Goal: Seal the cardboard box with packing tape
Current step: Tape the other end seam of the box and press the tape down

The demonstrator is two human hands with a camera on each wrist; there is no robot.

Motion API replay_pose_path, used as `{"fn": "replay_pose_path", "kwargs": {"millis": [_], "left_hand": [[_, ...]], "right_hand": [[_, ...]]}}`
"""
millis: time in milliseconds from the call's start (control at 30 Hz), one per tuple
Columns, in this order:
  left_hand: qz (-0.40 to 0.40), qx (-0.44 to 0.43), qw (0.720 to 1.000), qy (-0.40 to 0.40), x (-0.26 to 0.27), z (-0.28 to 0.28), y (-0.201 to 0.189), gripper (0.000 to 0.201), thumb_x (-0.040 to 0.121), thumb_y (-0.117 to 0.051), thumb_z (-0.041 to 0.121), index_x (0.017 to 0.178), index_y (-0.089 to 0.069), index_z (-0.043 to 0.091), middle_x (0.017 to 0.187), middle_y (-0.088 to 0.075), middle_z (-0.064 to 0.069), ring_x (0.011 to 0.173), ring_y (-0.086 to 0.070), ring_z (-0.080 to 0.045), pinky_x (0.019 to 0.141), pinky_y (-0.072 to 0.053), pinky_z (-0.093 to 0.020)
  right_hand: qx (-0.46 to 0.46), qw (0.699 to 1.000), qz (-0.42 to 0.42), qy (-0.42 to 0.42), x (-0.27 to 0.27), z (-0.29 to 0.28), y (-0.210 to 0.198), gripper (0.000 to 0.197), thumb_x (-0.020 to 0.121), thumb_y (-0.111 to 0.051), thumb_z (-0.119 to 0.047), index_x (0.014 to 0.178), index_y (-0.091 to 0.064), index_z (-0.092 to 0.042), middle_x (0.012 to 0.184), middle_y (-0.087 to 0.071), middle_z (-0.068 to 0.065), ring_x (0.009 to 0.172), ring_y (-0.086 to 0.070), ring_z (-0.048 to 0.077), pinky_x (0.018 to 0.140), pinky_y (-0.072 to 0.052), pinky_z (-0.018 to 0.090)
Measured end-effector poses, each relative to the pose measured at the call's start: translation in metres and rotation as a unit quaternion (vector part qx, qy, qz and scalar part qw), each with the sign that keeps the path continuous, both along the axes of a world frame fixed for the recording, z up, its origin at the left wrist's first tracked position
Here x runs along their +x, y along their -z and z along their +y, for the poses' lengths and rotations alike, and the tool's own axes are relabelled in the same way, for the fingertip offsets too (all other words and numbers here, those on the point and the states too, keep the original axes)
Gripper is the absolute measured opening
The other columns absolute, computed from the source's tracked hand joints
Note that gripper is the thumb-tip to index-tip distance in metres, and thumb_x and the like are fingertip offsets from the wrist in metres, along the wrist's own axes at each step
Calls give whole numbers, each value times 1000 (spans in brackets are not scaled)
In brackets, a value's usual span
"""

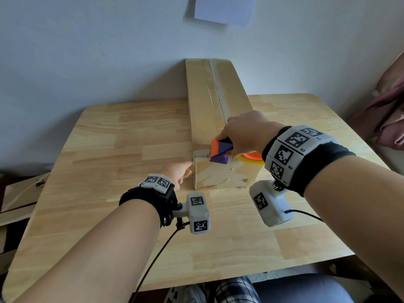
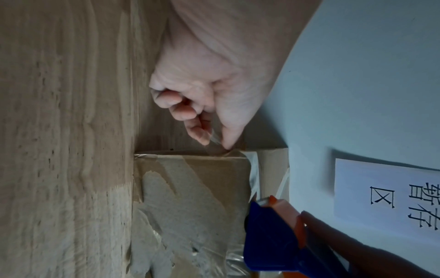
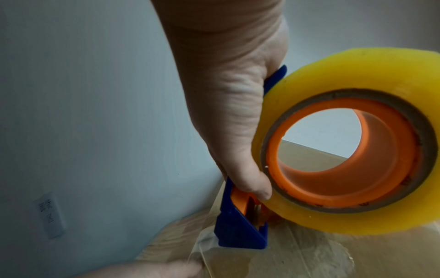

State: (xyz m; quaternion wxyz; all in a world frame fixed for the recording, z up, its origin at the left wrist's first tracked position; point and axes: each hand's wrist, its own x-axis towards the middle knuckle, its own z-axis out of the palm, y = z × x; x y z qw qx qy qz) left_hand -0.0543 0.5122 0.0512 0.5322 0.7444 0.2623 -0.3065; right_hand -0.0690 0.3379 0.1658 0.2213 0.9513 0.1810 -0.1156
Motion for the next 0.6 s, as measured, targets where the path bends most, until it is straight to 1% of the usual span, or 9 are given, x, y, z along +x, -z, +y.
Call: {"fn": "replay_pose_path", "kwargs": {"millis": [167, 300, 367, 433, 467, 500, 533, 567, 600], "left_hand": [[34, -8, 999, 11, 3, 1, 3, 32, 88, -58, 41, 69, -46, 18, 61, -56, 8, 46, -25, -7, 46, -15, -21], [47, -8, 999, 10, 5, -1, 2, 33, 91, -56, 39, 70, -47, 15, 64, -53, 6, 48, -22, -6, 49, -13, -21], [41, -8, 999, 7, 4, -3, 1, 33, 92, -55, 38, 71, -50, 12, 61, -51, 6, 45, -23, -6, 46, -15, -20], [14, 1, 1000, 3, 5, -5, 0, 29, 93, -54, 32, 74, -51, 11, 59, -55, 3, 43, -33, -6, 43, -26, -18], [-13, 8, 1000, -6, 8, -7, 1, 24, 93, -55, 28, 77, -52, 10, 70, -60, -1, 52, -43, -8, 49, -34, -20], [-31, 21, 999, -9, 9, -9, -2, 19, 92, -56, 25, 85, -53, 8, 89, -62, -5, 68, -52, -12, 61, -43, -24], [-48, 35, 998, -3, 7, -8, -6, 23, 91, -58, 25, 99, -52, 5, 108, -59, -8, 88, -56, -18, 74, -47, -29], [-55, 57, 997, 21, 5, -8, -6, 44, 87, -62, 30, 117, -46, 2, 122, -54, -10, 105, -54, -25, 86, -47, -35], [-48, 91, 993, 59, 4, -5, -1, 68, 81, -66, 39, 130, -37, 2, 130, -50, -12, 115, -50, -31, 94, -45, -40]], "right_hand": [[3, 1000, -1, -3, 0, -1, 1, 33, 87, -57, -43, 120, -57, -38, 95, -57, -4, 82, -57, 18, 58, -40, 28], [4, 1000, -2, -2, 0, -1, 1, 34, 87, -57, -44, 120, -58, -38, 96, -58, -4, 82, -57, 18, 58, -40, 29], [4, 1000, -4, -2, -1, -1, 1, 33, 87, -57, -43, 120, -58, -38, 96, -58, -4, 83, -58, 19, 58, -41, 29], [2, 1000, -6, -3, -1, 0, 2, 33, 87, -57, -42, 119, -58, -37, 97, -58, -4, 84, -57, 19, 58, -41, 29], [3, 1000, -7, -2, -2, 0, 2, 32, 87, -57, -42, 119, -58, -37, 97, -58, -4, 84, -57, 18, 58, -41, 29], [5, 1000, -8, -1, -3, -1, 2, 32, 87, -57, -43, 118, -58, -37, 96, -57, -4, 83, -57, 18, 58, -40, 28], [7, 1000, -9, -1, -3, -1, 2, 31, 87, -57, -43, 117, -58, -37, 95, -56, -5, 81, -56, 18, 58, -40, 28], [9, 1000, -10, -1, -4, -1, 1, 30, 87, -57, -43, 116, -59, -37, 93, -55, -5, 80, -54, 17, 59, -40, 28], [10, 1000, -11, -1, -4, -1, 1, 29, 87, -57, -43, 116, -59, -38, 92, -53, -5, 79, -53, 17, 60, -40, 29]]}}
